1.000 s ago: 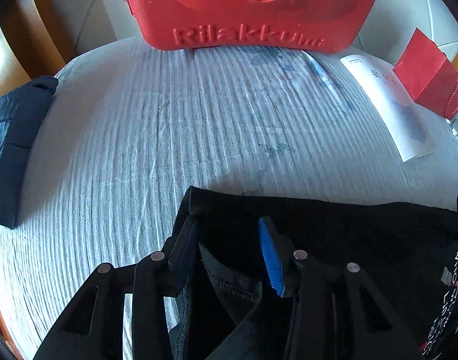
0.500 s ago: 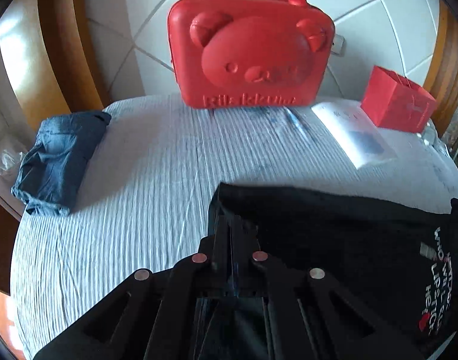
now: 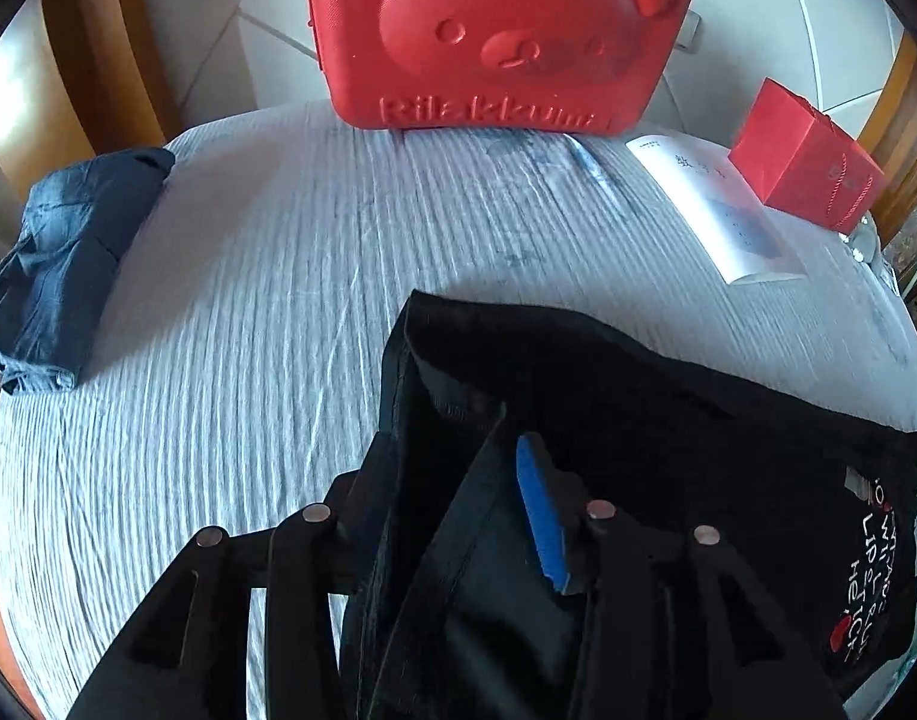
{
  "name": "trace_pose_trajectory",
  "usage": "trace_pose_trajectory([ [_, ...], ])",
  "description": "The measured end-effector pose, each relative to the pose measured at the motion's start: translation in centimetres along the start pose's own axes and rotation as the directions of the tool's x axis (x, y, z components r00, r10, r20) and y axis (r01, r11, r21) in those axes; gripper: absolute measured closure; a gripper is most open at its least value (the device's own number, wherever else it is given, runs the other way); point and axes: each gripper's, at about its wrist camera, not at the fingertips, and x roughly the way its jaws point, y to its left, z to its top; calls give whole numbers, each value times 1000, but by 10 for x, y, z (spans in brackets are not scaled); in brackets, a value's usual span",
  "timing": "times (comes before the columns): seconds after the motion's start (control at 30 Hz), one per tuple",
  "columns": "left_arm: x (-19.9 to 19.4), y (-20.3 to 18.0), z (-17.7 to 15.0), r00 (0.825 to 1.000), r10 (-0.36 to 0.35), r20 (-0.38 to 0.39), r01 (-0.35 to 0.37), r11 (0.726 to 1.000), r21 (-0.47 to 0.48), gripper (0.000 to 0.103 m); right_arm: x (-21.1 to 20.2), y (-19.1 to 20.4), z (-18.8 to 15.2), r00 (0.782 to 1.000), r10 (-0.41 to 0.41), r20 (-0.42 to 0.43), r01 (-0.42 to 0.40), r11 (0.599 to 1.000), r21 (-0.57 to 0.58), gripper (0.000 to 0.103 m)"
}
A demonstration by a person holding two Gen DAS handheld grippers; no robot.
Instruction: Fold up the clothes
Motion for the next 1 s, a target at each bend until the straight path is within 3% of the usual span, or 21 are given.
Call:
trace_pose_trajectory([
  [0.23, 48, 3, 37, 998, 45, -47, -46, 999, -16, 61, 19, 1, -4, 998, 9, -54, -8, 1000, 23, 68],
  [0.5, 74, -3, 40, 993, 76, -87, -75, 997, 14, 62, 35, 16, 3, 996, 20, -87, -22, 1000, -16, 66],
  [0.57, 71, -7, 37, 993, 86, -81, -84, 996, 35, 78, 43, 19, 3, 993, 1, -117, -4, 1000, -25, 65],
  [0.6, 70, -9, 36, 992, 101, -80, -98, 994, 47, 96, 46, 20, 1, 991, -16, -131, 12, 1000, -29, 65],
  [0.73, 64, -11, 32, 991, 119, -65, -116, 992, 49, 99, 62, 23, -8, 978, -76, -196, 70, 997, -39, 65],
  [0.77, 60, -12, 32, 991, 121, -55, -119, 992, 44, 99, 66, 24, -11, 974, -92, -209, 83, 995, -55, 70],
  [0.8, 54, -11, 32, 992, 119, -40, -118, 992, 38, 99, 69, 26, -13, 970, -110, -218, 96, 993, -73, 90],
  [0.9, 24, -12, 33, 994, 110, 20, -110, 994, 27, 99, 53, 35, -11, 978, -153, -140, 137, 984, -113, 98],
  [1.0, -19, -10, 23, 990, 65, 123, -67, 998, 9, 99, 6, 46, -8, 989, -139, 47, 145, 976, -165, 98],
])
